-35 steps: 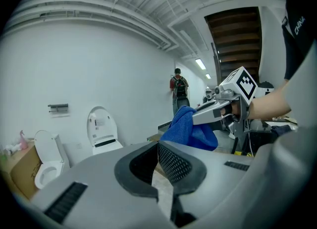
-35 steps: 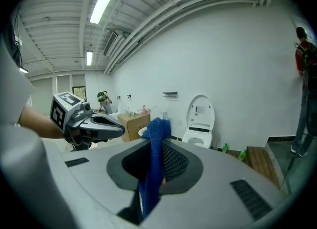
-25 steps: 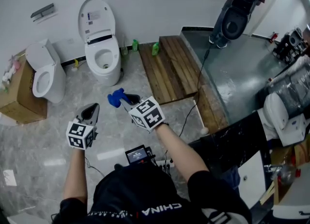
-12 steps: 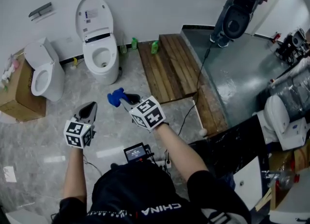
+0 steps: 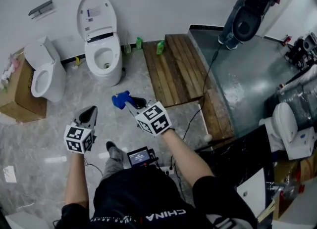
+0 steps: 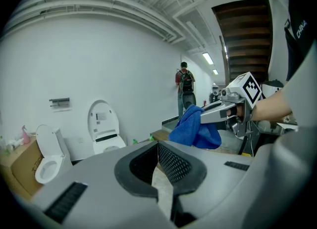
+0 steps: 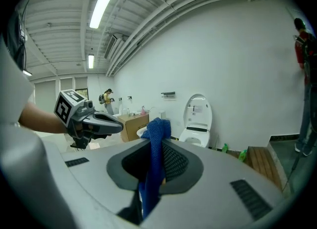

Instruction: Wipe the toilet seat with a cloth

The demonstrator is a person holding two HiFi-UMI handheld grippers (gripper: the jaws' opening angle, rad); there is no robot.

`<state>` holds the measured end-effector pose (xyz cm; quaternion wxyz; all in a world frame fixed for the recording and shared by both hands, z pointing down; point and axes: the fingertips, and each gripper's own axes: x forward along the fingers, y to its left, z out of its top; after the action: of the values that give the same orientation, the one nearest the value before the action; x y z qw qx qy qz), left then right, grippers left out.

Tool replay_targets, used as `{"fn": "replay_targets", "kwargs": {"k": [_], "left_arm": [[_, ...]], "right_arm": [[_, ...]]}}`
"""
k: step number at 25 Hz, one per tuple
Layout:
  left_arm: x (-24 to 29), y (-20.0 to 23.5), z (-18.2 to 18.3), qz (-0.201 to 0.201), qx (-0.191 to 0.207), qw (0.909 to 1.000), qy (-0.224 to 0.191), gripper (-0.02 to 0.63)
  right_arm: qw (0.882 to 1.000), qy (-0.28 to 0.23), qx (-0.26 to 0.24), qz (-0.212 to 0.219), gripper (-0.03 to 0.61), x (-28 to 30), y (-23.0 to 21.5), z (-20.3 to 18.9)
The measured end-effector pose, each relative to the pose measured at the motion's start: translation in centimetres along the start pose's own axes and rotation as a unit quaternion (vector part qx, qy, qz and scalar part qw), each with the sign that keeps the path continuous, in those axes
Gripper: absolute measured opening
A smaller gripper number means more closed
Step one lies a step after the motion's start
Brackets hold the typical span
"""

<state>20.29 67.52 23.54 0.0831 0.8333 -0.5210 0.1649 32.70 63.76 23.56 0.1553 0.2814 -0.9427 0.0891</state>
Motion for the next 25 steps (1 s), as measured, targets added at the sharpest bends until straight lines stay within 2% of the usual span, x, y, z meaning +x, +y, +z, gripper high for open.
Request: {"fn": "replay_targets", "kwargs": {"k": [8,14,20,25], "left_arm": [[6.2,6.7,0.6,-0.023,-0.001,0.9997,-0.006,0.012],[11.1,13.4,3.0,-0.065,0.003,0.9978,-0.013,0.012],[14.0,21.5,3.4,-0.082,0.018,0.9965,-0.001,0.012],[16.5,24.7,3.6,-0.1,0.014,0.9948,0.001,0.012]], "right_arm": [[0.999,0.014,0.022,-0.021,0.043,6.1,-4.4,1.0],[0.998,0.014,0.028,-0.047,0.043,13.2,-7.5,5.1],[0.996,0.016,0.044,-0.075,0.043,20.1,-9.7,8.0],[0.995,0.024,0.053,-0.079,0.043,24.4,-10.5,8.7]]}}
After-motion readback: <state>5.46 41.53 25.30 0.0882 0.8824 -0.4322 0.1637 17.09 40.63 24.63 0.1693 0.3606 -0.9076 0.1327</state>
